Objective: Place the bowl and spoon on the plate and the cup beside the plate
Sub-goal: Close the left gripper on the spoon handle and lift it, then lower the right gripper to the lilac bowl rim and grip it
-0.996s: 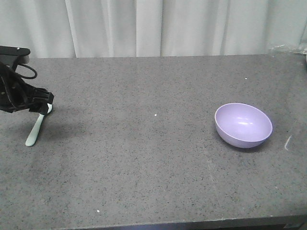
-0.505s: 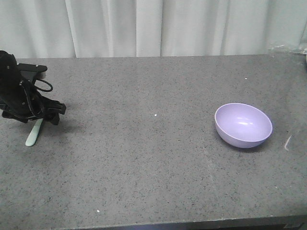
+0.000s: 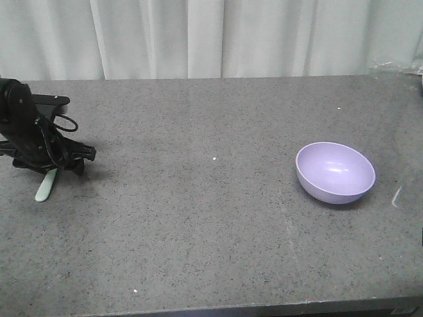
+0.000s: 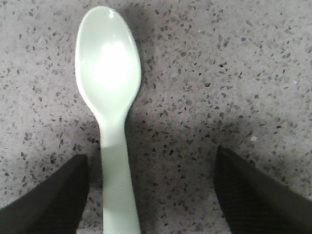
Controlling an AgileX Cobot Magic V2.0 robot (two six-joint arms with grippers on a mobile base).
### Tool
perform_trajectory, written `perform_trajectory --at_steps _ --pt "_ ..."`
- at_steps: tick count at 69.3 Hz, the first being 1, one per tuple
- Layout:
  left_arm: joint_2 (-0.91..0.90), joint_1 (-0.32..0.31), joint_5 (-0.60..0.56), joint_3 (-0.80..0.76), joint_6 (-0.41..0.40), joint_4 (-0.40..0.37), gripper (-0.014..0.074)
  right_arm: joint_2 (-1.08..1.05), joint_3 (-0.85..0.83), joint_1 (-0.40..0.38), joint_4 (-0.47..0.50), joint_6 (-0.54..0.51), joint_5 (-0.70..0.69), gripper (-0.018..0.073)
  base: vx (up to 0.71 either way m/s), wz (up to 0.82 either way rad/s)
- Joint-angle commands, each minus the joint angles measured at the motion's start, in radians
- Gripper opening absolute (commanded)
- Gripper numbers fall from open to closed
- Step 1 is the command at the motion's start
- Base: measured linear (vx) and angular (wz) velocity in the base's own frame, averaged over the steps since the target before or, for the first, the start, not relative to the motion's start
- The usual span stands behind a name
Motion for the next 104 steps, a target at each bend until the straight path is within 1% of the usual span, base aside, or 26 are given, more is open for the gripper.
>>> perform_trajectory --at_steps 1,8,15,24,33,41,50,66,74,83,95,104 --pt "-0.036 0.003 -0.017 -0.029 -0.006 0.002 0.0447 0.007 -0.032 -0.005 0.003 0.001 -0.065 0.0517 0.0 0.0" --pt "-0.036 0.003 -0.016 -0.029 -0.007 0.002 0.0379 0.007 -0.032 -0.005 0.003 0.001 -0.065 0.0517 0.0 0.0" --pt "-0.036 0.003 -0.014 -0.029 -0.018 0.004 0.0277 0.007 -0.032 -0.005 0.003 0.001 -0.065 0.0517 0.0 0.0" --pt "-0.036 0.003 -0.013 -0.029 -0.084 0.056 0.0116 0.007 -0.032 -0.005 0.003 0.001 -0.065 0.0517 0.0 0.0" --pt "-0.042 0.003 -0.006 -0.029 -0.085 0.087 -0.0005 0.007 -0.032 -0.005 0.003 0.001 -0.065 0.0517 0.0 0.0" --pt "-0.07 0.003 -0.004 -0.029 -0.085 0.097 -0.0009 0.007 -0.032 -0.005 0.003 0.001 -0.065 0.0517 0.0 0.0" --pt "-0.139 0.003 -0.001 -0.029 -0.085 0.097 -0.0008 0.007 -0.032 -0.005 0.003 0.001 -0.065 0.0517 0.0 0.0" --pt "-0.32 0.003 0.058 -0.029 -0.084 0.095 -0.0008 0.007 -0.032 -0.005 0.003 0.001 -0.065 0.0517 0.0 0.0" --pt "-0.415 0.003 0.109 -0.029 -0.082 0.092 -0.0008 0.007 -0.032 -0.005 0.003 0.001 -0.065 0.0517 0.0 0.0" --pt "-0.518 0.003 0.17 -0.029 -0.063 0.061 -0.0008 0.007 -0.032 -0.005 0.003 0.001 -0.068 0.0517 0.0 0.0" --pt "-0.649 0.003 0.232 -0.027 -0.011 -0.012 -0.0008 0.007 -0.032 -0.005 0.005 0.001 -0.069 0.0517 0.0 0.0" --pt "-0.738 0.003 0.237 0.01 -0.004 -0.016 -0.0008 0.007 -0.032 -0.005 0.007 0.001 -0.069 0.0517 0.0 0.0"
